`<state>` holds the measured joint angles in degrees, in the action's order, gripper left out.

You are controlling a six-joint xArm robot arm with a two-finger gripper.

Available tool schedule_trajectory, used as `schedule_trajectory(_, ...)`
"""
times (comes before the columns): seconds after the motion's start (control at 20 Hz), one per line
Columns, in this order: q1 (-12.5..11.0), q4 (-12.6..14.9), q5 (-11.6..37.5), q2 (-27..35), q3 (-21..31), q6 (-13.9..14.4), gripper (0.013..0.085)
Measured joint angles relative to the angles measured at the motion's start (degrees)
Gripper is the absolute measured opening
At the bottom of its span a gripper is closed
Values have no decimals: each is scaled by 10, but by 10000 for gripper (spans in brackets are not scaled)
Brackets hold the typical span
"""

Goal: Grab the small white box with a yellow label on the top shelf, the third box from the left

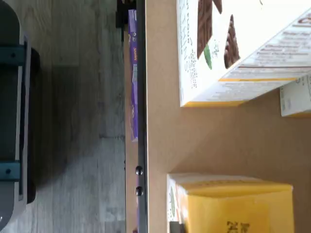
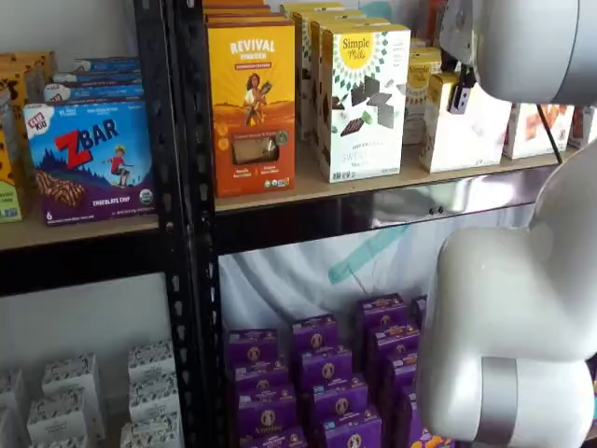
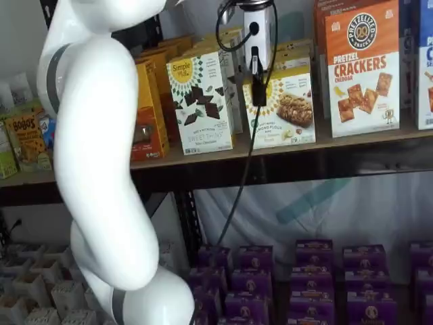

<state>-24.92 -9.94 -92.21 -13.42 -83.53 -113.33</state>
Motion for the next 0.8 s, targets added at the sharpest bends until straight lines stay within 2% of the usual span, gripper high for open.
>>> schedule_trajectory(0.35, -2, 0, -4, 0, -1, -2, 370)
schedule_trajectory(0.5, -4, -1, -5, -1, -1, -4, 290)
schedule_trajectory(0.8, -5, 3, -13, -2, -3, -4, 290)
